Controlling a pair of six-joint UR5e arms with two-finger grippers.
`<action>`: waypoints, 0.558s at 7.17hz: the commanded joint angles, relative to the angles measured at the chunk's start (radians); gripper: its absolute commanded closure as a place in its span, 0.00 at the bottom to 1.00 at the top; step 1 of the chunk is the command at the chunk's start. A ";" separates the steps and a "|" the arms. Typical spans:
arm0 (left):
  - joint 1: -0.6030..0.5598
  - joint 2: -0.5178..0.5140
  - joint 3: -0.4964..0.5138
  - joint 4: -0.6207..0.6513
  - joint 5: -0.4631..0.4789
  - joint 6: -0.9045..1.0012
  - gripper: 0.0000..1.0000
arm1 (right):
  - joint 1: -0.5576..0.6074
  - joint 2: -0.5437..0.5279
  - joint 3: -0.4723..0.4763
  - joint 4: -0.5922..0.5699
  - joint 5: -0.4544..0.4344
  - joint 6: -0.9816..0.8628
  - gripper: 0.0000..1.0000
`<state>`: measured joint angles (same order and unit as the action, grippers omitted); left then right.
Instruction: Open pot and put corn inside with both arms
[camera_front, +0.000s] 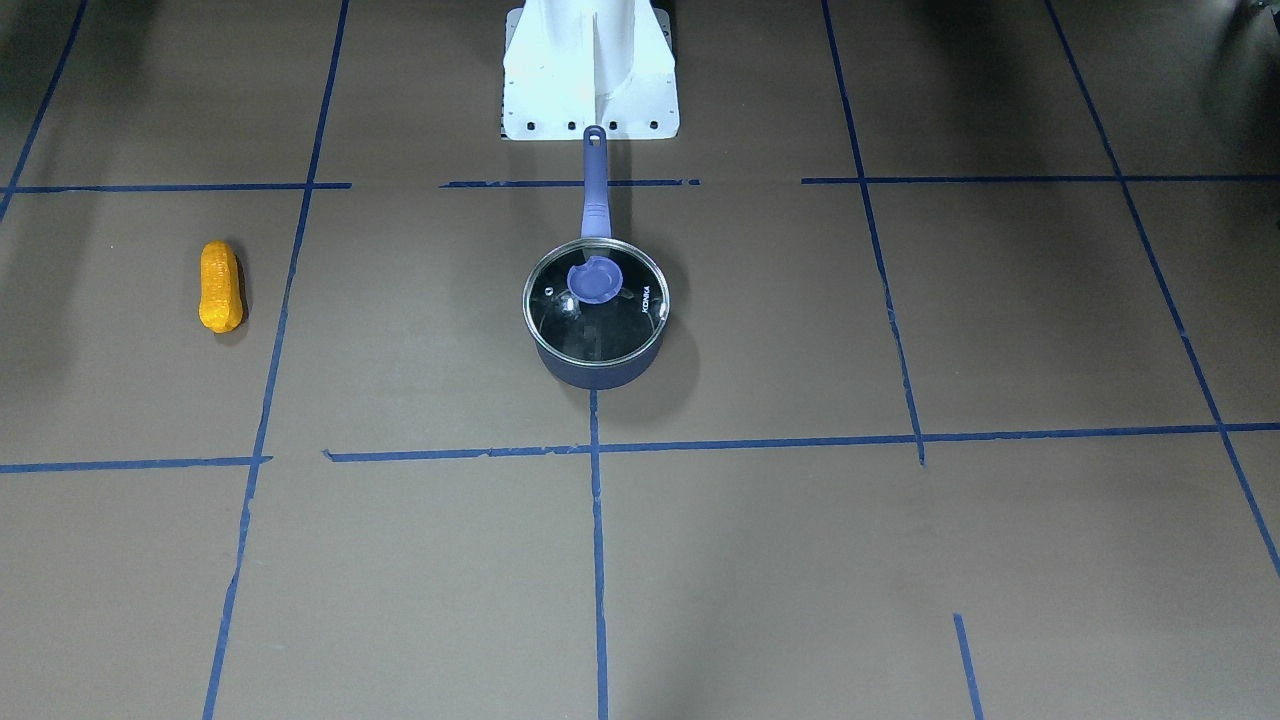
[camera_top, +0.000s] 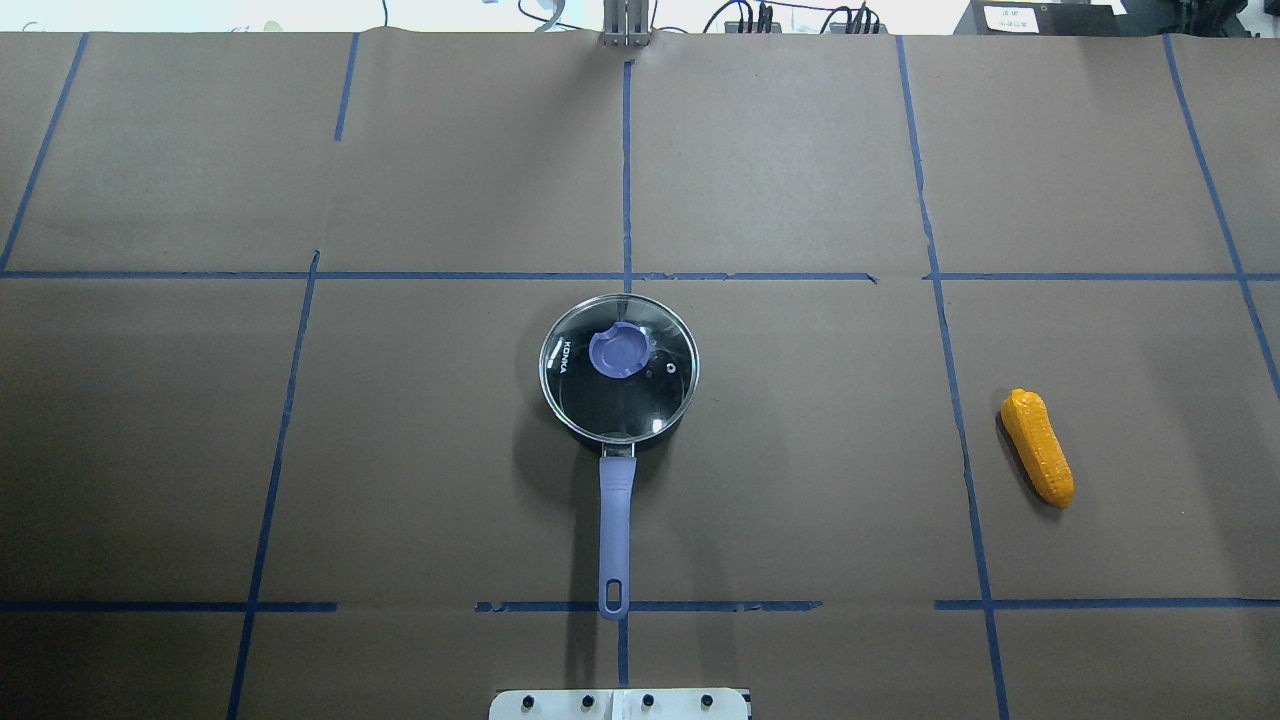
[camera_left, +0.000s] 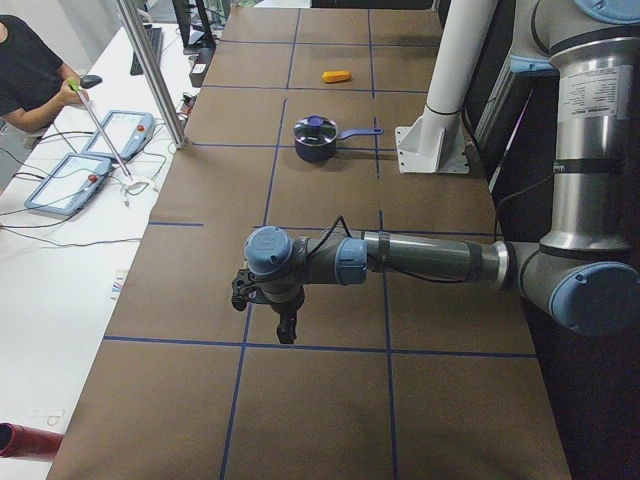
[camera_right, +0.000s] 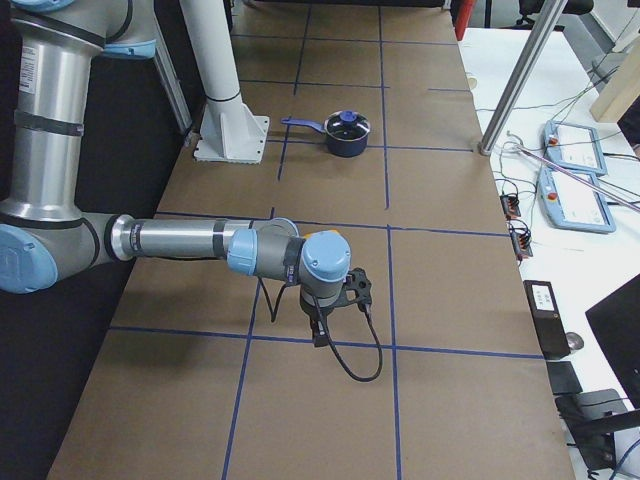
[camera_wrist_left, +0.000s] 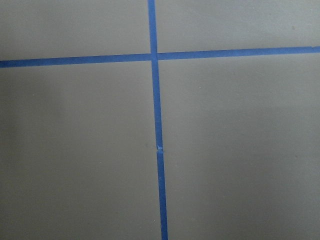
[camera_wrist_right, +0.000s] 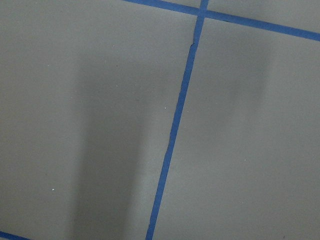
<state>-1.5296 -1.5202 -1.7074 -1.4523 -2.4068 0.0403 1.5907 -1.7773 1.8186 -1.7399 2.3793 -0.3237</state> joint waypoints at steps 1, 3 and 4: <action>-0.001 -0.006 -0.011 0.003 0.017 0.001 0.00 | 0.000 -0.001 0.001 0.000 0.000 0.000 0.00; 0.000 -0.005 -0.011 0.003 0.017 0.001 0.00 | 0.000 -0.001 0.001 0.000 0.000 0.000 0.00; 0.000 -0.002 -0.021 0.001 0.018 -0.003 0.00 | -0.002 0.012 0.005 0.002 -0.014 -0.001 0.00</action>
<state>-1.5297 -1.5240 -1.7204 -1.4503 -2.3902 0.0403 1.5904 -1.7751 1.8207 -1.7392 2.3760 -0.3240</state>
